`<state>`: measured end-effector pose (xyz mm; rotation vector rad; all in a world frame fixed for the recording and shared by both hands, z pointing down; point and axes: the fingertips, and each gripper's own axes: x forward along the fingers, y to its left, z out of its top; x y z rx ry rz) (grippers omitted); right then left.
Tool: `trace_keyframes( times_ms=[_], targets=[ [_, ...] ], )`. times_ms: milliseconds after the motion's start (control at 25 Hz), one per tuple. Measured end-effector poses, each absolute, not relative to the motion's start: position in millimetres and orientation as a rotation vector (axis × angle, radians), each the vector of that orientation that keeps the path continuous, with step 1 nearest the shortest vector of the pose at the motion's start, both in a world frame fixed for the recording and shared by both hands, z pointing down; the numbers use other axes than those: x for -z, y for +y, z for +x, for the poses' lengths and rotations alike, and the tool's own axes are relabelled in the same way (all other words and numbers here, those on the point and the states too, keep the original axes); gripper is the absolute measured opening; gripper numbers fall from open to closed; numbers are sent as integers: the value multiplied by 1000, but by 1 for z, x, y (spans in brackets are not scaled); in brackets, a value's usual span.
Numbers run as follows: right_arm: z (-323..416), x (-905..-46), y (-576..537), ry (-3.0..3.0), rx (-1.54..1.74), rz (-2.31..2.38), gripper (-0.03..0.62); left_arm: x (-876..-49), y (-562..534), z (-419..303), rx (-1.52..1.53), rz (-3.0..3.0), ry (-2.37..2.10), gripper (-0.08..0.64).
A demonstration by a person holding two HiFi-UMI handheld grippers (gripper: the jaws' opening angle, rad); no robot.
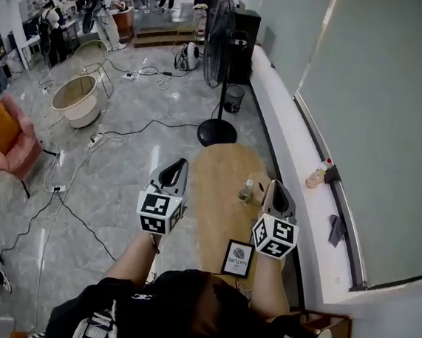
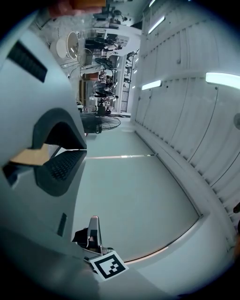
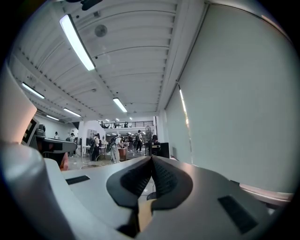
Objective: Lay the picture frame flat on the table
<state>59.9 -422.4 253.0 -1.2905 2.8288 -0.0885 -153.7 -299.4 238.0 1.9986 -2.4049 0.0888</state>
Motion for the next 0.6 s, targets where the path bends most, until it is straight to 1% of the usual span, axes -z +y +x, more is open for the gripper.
trace_keyframes(
  times_ms=[600],
  targets=[
    [73, -262, -416, 2851, 125, -1294, 12, -245, -306, -137, -101, 2021, -2329, 25]
  ],
)
